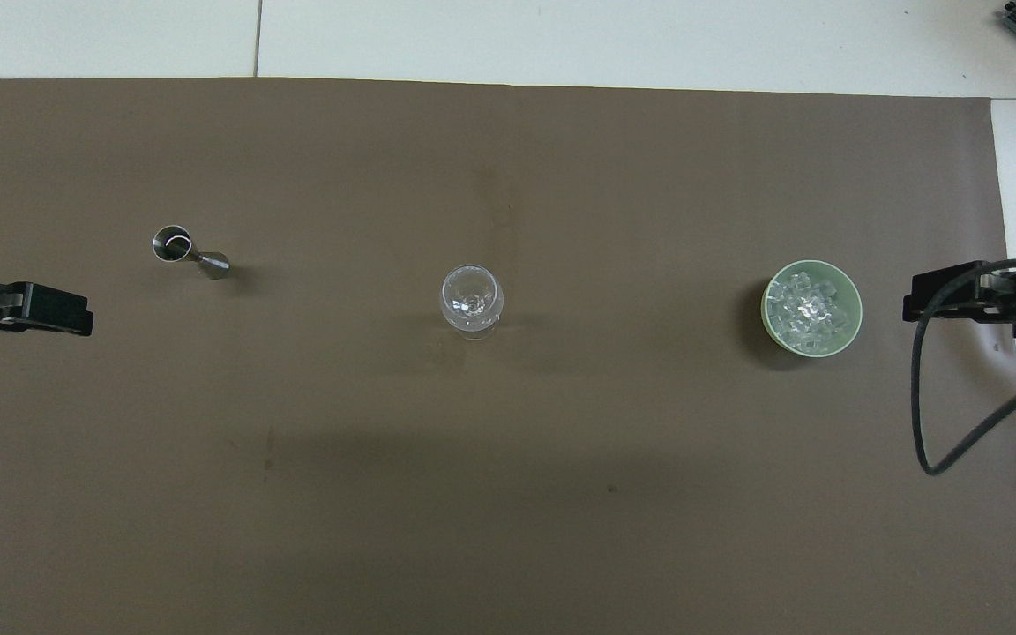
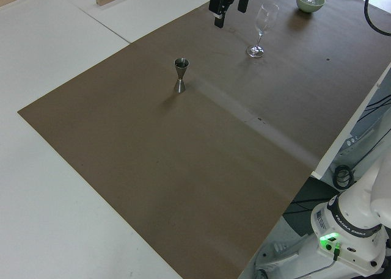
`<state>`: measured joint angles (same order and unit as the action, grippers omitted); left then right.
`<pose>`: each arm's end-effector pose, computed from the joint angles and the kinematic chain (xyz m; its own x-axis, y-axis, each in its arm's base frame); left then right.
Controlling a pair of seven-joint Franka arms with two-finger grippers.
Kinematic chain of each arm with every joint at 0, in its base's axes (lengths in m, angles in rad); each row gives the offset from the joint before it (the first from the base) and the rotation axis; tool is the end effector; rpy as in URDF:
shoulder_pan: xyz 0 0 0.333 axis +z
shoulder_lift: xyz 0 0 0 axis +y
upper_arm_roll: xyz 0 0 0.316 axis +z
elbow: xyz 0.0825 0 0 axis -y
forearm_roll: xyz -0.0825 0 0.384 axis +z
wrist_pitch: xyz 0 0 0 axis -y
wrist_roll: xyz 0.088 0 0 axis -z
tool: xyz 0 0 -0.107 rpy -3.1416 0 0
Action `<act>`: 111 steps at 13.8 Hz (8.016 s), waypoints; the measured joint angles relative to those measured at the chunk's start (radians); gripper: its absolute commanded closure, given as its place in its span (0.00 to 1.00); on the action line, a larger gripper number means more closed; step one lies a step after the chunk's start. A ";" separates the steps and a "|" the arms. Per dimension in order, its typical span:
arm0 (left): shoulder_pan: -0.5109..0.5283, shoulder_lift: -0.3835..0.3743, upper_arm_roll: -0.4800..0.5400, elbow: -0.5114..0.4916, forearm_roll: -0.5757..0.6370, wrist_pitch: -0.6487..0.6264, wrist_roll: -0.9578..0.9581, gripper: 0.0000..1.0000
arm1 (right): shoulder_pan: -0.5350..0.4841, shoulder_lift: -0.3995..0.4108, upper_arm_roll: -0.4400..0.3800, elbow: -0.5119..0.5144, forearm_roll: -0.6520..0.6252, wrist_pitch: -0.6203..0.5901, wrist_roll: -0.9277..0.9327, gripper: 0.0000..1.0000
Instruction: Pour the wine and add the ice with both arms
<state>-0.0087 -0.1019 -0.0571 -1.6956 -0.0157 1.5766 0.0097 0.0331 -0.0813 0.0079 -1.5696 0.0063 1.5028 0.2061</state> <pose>0.5206 -0.0375 0.6209 0.9970 -0.0749 -0.0172 -0.0748 -0.9972 0.0101 0.5215 0.0223 0.6628 0.9864 -0.1639 0.0130 -0.1638 -0.9864 -0.0085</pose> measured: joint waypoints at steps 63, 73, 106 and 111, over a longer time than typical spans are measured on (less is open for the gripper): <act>0.244 0.129 0.010 -0.368 -0.659 0.508 -0.969 0.00 | 0.000 0.000 0.000 0.000 0.000 0.000 0.000 0.00; 0.305 0.257 0.010 -0.398 -0.880 0.507 -0.984 0.00 | 0.000 0.000 0.000 0.000 0.000 0.000 0.000 0.00; 0.366 0.465 -0.018 -0.392 -1.380 0.517 -0.790 0.00 | 0.000 0.000 0.000 0.000 0.000 0.000 0.000 0.00; 0.366 0.468 -0.040 -0.387 -1.420 0.517 -0.782 0.00 | 0.000 0.000 0.000 0.000 0.000 0.000 0.000 0.00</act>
<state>0.3571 0.3656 -0.0971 -2.0821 -1.4354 2.0941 -0.7718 0.0331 -0.0813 0.0079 -1.5697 0.0063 1.5028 0.2061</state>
